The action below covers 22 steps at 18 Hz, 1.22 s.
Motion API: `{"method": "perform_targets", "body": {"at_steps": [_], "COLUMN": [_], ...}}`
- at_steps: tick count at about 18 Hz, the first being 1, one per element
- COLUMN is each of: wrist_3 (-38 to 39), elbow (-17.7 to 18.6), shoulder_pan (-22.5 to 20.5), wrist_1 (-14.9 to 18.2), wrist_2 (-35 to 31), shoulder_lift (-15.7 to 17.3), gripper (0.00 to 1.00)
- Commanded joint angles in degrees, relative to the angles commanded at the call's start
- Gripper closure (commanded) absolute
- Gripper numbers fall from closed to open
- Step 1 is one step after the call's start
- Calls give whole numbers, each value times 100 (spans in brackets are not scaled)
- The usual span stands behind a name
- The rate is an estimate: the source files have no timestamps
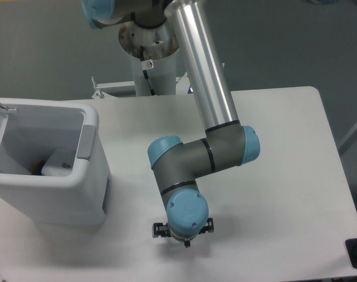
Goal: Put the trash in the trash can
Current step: 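Lower the gripper onto the bottle's cap end and close it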
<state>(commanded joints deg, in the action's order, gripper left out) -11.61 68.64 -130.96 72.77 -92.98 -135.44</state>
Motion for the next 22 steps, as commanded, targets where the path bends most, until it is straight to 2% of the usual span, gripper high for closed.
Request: {"method": "perform_targets", "body": {"at_steps": [7, 11, 14, 18, 22], "wrist_3": [158, 238, 238, 238, 238], "elbow": [0, 0, 0, 0, 0], "shoulder_pan": [26, 26, 53, 53, 53], "wrist_1": [-9, -70, -62, -62, -62], "wrist_2": [-71, -71, -62, -53, -1], "shoulder_lift": [-44, -35, -9, 9, 26], "gripper": [43, 65, 77, 87, 90]}}
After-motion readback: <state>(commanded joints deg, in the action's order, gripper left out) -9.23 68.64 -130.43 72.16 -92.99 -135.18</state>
